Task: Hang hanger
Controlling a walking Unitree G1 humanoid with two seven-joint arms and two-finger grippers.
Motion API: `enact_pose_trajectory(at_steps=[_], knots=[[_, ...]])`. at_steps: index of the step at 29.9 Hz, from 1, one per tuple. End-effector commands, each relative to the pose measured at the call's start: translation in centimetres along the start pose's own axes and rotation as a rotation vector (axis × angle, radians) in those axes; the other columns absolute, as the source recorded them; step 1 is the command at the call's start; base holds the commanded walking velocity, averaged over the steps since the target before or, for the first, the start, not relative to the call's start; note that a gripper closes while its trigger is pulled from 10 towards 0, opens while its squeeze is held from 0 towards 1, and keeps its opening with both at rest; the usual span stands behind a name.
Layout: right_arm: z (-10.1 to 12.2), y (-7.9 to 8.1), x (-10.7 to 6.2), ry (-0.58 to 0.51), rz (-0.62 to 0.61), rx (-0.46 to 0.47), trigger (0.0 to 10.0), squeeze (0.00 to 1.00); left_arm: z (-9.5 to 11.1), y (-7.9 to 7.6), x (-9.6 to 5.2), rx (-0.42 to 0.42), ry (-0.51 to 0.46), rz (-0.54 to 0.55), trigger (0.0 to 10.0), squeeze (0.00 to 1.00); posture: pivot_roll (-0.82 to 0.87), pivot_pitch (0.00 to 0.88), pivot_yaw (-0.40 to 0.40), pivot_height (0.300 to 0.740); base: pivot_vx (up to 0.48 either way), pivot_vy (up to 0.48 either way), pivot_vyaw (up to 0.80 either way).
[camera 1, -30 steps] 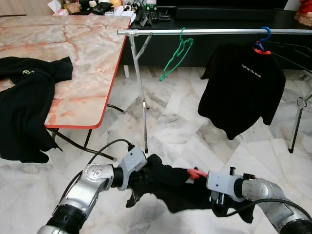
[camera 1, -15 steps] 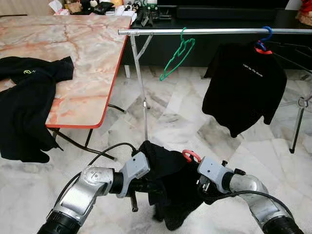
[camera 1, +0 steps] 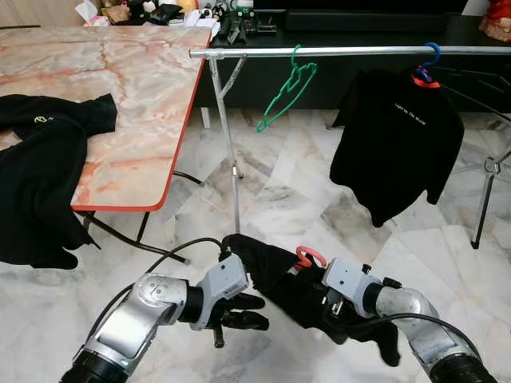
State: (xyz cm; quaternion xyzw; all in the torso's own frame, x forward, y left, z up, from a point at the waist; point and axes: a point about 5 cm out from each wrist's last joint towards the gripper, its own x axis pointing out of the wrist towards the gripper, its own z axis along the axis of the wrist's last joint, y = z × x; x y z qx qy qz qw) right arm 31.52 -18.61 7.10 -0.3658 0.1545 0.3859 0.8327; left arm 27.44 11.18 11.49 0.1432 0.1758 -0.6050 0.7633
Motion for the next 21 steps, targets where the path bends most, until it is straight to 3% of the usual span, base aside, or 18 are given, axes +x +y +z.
enact_pose_trajectory(at_steps=[1,5,10,21], knots=[[-0.1,0.2,-0.4,-0.006,0.066,-0.064,0.0,0.00,-0.3,0.1,-0.7,0.014,0.037,0.002,10.0,1.00,0.02,0.179,0.013,0.740,0.000,0.000,0.00],[-1.1,1.2,-1.3,0.005,0.201,-0.117,0.0,0.00,-1.0,0.4,-1.2,0.038,0.091,0.025,10.0,1.00,0.02,0.172,0.010,0.740,0.000,0.000,0.00],[-1.3,1.0,-2.0,0.002,0.244,-0.125,0.0,0.00,-0.3,0.9,-1.0,0.039,0.042,0.061,10.0,1.00,0.02,0.174,0.008,0.740,0.000,0.000,0.00],[1.5,0.8,-1.7,-0.132,0.301,-0.159,0.0,0.00,-0.7,0.8,1.3,0.044,0.037,0.052,10.0,1.00,0.02,0.190,0.015,0.740,0.000,0.000,0.00]])
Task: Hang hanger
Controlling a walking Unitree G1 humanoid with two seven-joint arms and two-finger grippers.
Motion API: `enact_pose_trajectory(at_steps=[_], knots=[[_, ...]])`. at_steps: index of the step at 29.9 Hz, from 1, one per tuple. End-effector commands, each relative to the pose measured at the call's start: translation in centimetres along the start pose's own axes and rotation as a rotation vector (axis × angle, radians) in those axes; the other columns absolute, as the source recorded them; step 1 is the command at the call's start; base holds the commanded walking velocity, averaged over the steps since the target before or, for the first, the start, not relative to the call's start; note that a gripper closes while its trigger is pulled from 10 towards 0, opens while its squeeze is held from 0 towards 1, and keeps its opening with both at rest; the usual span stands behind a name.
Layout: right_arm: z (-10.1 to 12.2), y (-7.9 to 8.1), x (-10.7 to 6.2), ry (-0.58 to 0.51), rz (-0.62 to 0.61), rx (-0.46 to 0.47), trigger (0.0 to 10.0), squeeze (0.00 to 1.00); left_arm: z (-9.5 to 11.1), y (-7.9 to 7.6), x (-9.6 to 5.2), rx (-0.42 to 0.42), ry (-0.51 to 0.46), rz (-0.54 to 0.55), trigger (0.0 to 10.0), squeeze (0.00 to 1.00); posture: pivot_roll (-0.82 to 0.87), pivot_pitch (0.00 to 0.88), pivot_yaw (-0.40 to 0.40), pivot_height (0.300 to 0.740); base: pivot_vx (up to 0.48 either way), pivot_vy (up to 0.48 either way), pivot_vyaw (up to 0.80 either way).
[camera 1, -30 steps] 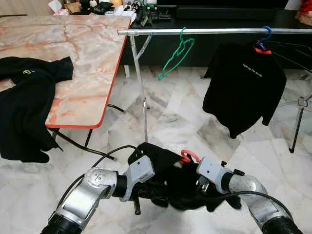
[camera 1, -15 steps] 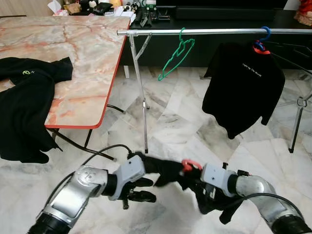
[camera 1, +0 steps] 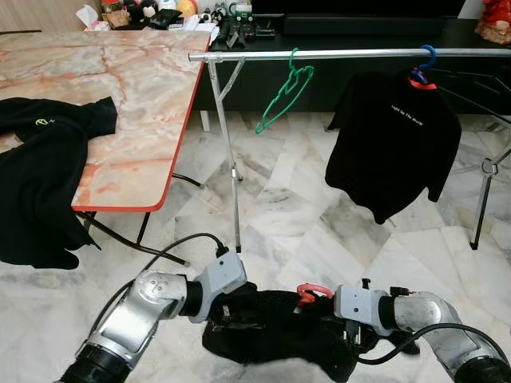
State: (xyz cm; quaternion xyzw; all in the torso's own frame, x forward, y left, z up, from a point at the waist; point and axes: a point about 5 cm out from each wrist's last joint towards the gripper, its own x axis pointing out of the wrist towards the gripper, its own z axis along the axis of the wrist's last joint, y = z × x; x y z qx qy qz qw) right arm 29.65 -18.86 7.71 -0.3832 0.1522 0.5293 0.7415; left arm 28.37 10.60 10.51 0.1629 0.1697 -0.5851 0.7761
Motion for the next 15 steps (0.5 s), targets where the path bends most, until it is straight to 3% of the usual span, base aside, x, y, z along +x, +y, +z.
enact_pose_trajectory(at_steps=[1,12,13,15], knots=[[1.2,-0.4,0.0,-0.061,-0.006,-0.026,0.0,0.00,-0.2,0.0,0.2,0.018,0.020,-0.003,10.0,1.00,0.02,0.190,0.015,0.740,0.000,0.000,0.00],[2.9,-0.1,-0.7,-0.121,0.079,-0.070,0.0,0.00,-0.7,0.4,1.0,0.054,0.042,0.033,10.0,1.00,0.01,0.199,0.014,0.740,0.000,0.000,0.00],[3.0,-0.3,-0.7,-0.126,0.075,-0.068,0.0,0.00,-0.7,0.4,1.1,0.058,0.045,0.030,10.0,0.00,0.01,0.200,0.013,0.740,0.000,0.000,0.00],[3.1,-0.3,-0.7,-0.127,0.073,-0.067,0.0,0.00,-0.7,0.3,1.2,0.061,0.046,0.028,10.0,0.00,0.01,0.201,0.012,0.740,0.000,0.000,0.00]])
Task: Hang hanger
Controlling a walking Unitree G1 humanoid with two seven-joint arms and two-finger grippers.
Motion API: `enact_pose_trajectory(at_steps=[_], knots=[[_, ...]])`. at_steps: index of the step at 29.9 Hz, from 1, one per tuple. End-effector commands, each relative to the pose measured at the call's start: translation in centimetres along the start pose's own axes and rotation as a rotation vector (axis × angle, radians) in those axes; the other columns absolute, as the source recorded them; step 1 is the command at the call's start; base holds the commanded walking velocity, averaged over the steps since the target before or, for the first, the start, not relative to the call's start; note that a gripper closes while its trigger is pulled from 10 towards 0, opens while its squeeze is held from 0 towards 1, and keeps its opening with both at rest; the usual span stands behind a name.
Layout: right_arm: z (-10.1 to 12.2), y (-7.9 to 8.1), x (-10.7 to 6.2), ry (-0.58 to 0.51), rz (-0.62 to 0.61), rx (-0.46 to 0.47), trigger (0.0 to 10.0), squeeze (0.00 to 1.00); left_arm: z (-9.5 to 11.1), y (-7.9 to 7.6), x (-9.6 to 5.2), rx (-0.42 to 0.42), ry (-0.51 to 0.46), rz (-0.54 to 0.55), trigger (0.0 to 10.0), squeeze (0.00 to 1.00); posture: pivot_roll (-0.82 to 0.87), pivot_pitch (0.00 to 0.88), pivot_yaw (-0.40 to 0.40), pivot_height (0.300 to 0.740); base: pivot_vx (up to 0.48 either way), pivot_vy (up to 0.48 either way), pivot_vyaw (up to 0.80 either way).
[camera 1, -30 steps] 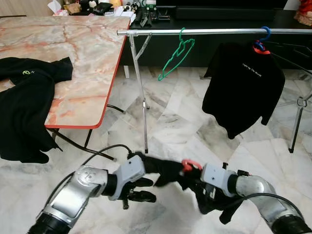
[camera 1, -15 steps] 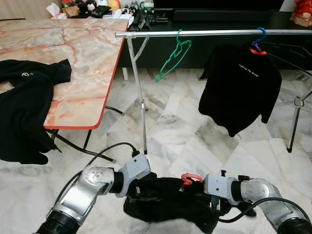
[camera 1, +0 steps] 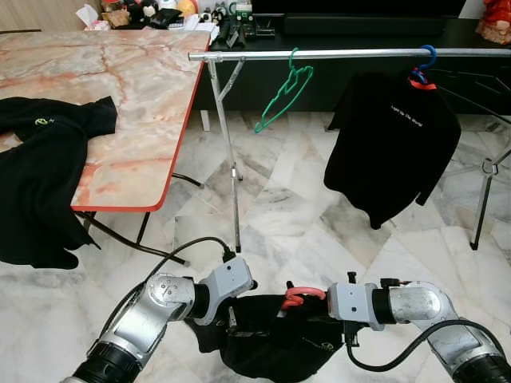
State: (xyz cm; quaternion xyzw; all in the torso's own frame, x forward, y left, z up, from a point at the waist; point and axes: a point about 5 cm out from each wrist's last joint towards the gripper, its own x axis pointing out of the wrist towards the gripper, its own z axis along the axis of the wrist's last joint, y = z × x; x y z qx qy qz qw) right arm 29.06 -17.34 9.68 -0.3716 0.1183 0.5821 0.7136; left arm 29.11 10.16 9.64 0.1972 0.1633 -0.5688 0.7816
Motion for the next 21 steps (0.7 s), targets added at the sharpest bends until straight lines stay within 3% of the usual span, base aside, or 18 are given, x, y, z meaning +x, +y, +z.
enact_pose_trajectory(at_steps=[1,17,18,19,20,21], knots=[[0.7,-0.4,-0.2,-0.034,-0.014,-0.014,0.0,0.00,-0.2,-0.4,0.4,0.009,0.011,-0.027,10.0,0.00,0.01,0.201,0.012,0.740,0.000,0.000,0.00],[2.1,-1.0,-0.1,-0.076,-0.008,-0.029,0.0,0.00,0.5,-0.9,1.7,0.006,-0.034,-0.050,10.0,0.00,0.00,0.201,0.010,0.740,0.000,0.000,0.00],[2.1,-1.0,-0.1,-0.076,-0.008,-0.028,0.0,0.00,0.6,-0.9,1.7,0.004,-0.039,-0.048,7.8,0.00,0.00,0.202,0.010,0.740,0.000,0.000,0.00],[2.1,-1.0,-0.1,-0.076,-0.008,-0.027,0.0,0.00,0.7,-0.9,1.7,0.002,-0.043,-0.047,7.8,0.00,0.00,0.203,0.010,0.740,0.000,0.000,0.00],[2.1,-0.9,-0.1,-0.076,-0.006,-0.026,0.0,0.00,0.9,-0.7,1.8,0.001,-0.056,-0.034,2.2,0.00,0.00,0.203,0.010,0.740,0.000,0.000,0.00],[2.1,-0.9,-0.1,-0.076,-0.006,-0.026,0.0,0.00,0.9,-0.7,1.8,0.001,-0.056,-0.034,2.2,0.00,0.00,0.203,0.010,0.740,0.000,0.000,0.00]])
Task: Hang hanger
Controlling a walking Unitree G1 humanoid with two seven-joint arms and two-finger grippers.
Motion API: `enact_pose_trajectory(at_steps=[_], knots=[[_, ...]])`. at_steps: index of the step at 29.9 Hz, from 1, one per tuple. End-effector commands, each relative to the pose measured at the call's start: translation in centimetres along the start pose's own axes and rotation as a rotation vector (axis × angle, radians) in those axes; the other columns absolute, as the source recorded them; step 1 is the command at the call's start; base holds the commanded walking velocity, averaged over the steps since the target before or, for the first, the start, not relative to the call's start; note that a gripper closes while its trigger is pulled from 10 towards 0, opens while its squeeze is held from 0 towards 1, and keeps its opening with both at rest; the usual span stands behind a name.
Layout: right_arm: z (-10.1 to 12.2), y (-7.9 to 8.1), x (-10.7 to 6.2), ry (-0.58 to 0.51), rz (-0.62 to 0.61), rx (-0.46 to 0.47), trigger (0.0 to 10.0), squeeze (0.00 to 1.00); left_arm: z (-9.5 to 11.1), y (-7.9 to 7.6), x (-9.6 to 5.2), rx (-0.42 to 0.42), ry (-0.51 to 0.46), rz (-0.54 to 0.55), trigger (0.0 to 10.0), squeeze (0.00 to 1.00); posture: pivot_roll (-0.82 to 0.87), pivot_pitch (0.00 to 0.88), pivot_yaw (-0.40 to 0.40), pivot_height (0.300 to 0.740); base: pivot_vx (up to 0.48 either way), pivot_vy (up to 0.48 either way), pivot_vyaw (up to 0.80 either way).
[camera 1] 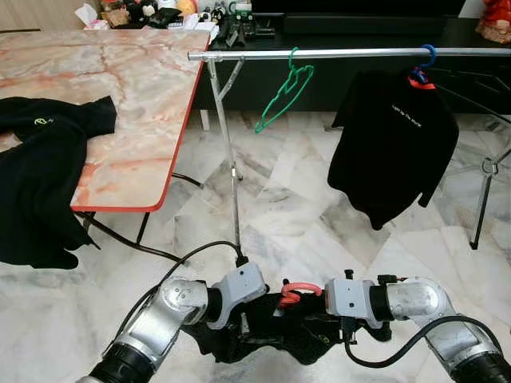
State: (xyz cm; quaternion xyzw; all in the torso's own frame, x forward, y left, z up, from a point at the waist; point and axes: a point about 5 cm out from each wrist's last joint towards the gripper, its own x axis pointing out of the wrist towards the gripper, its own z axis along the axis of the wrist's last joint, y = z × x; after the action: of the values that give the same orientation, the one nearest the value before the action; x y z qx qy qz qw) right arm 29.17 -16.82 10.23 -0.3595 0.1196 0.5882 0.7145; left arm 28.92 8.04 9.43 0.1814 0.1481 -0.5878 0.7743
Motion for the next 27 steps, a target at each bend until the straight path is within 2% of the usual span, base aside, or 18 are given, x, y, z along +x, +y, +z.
enact_pose_trajectory(at_steps=[1,15,27], knots=[[1.4,-0.6,-0.1,-0.059,-0.016,-0.041,0.0,0.00,0.2,0.2,0.1,-0.001,-0.018,0.009,0.0,0.00,0.00,0.203,0.010,0.740,0.000,0.000,0.00],[1.4,-0.8,-0.2,-0.067,-0.028,-0.021,0.0,0.00,0.9,0.2,0.2,0.010,-0.055,0.000,0.0,0.00,0.00,0.201,0.010,0.740,0.000,0.000,0.00],[1.3,-0.4,-0.4,-0.087,0.023,0.027,0.0,0.00,2.0,0.4,0.4,0.064,-0.105,0.016,0.0,0.00,0.00,0.203,0.008,0.740,0.000,0.000,0.00]])
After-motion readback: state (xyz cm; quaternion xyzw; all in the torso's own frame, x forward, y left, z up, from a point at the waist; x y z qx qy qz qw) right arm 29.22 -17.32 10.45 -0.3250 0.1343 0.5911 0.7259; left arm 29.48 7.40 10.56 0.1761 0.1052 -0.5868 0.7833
